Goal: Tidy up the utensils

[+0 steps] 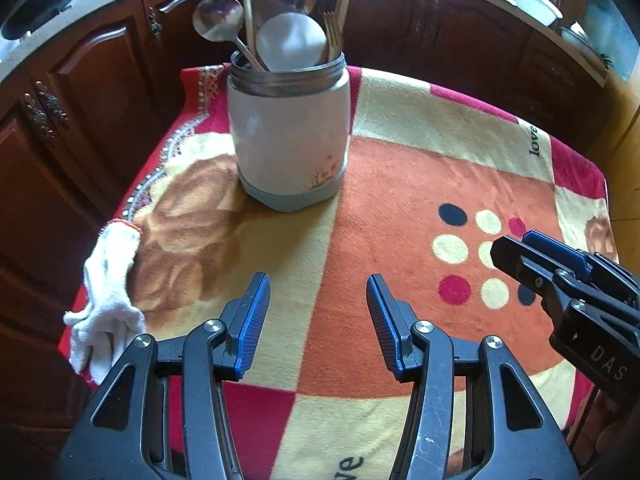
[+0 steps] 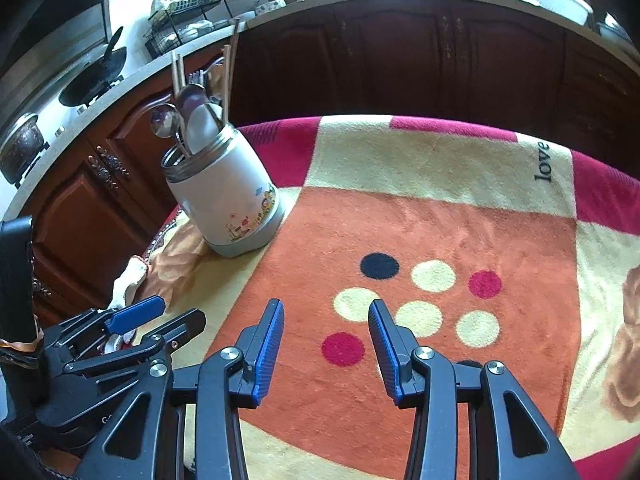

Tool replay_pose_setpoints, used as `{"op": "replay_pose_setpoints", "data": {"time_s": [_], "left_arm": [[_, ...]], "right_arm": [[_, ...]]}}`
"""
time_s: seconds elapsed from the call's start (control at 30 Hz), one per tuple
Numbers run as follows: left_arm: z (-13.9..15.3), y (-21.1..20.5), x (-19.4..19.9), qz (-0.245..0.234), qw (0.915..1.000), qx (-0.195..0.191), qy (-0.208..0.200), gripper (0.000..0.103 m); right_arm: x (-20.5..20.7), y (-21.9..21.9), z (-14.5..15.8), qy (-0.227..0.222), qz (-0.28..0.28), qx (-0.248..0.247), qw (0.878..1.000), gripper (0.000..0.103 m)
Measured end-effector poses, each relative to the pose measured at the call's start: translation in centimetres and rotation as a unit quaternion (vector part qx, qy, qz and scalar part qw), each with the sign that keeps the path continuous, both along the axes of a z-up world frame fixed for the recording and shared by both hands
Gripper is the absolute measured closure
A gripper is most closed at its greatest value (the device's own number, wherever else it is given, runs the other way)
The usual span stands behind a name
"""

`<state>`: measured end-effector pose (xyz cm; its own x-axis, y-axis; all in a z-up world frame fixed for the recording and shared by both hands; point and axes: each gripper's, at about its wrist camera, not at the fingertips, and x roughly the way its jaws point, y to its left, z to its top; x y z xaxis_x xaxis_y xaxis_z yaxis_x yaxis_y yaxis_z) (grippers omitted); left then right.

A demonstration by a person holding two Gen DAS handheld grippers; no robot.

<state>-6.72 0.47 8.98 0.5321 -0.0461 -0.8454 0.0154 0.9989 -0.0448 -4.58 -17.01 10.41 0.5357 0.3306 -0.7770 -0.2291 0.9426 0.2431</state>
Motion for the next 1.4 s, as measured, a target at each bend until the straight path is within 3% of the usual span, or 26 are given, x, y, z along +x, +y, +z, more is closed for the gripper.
{"op": "replay_pose_setpoints", "data": {"time_s": [0.37,0.5,1.0,1.4], "left_arm": [[1.8,1.7,-0.1,0.026,0.9994,0.011,-0.022,0.053],[2.8,2.6,0.0,0.038,0.9986,0.012,-0.036,0.053],[6.3,5.6,0.7,0.072,0.9938,0.013,-0.084,0.053],[6.6,6.3,0.9,0.079,0.9928,0.014,-0.089,0.053]], "right_arm": [[0.7,2.4,1.7,-0.017,0.008,0.001,1.000,0.060],[1.1,3.2,2.8,-0.033,0.010,0.004,0.999,0.049],[2.3,6.9,6.1,-0.085,0.036,-0.003,0.996,0.049],[2.7,7.7,6.0,-0.084,0.041,-0.003,0.996,0.048]]}}
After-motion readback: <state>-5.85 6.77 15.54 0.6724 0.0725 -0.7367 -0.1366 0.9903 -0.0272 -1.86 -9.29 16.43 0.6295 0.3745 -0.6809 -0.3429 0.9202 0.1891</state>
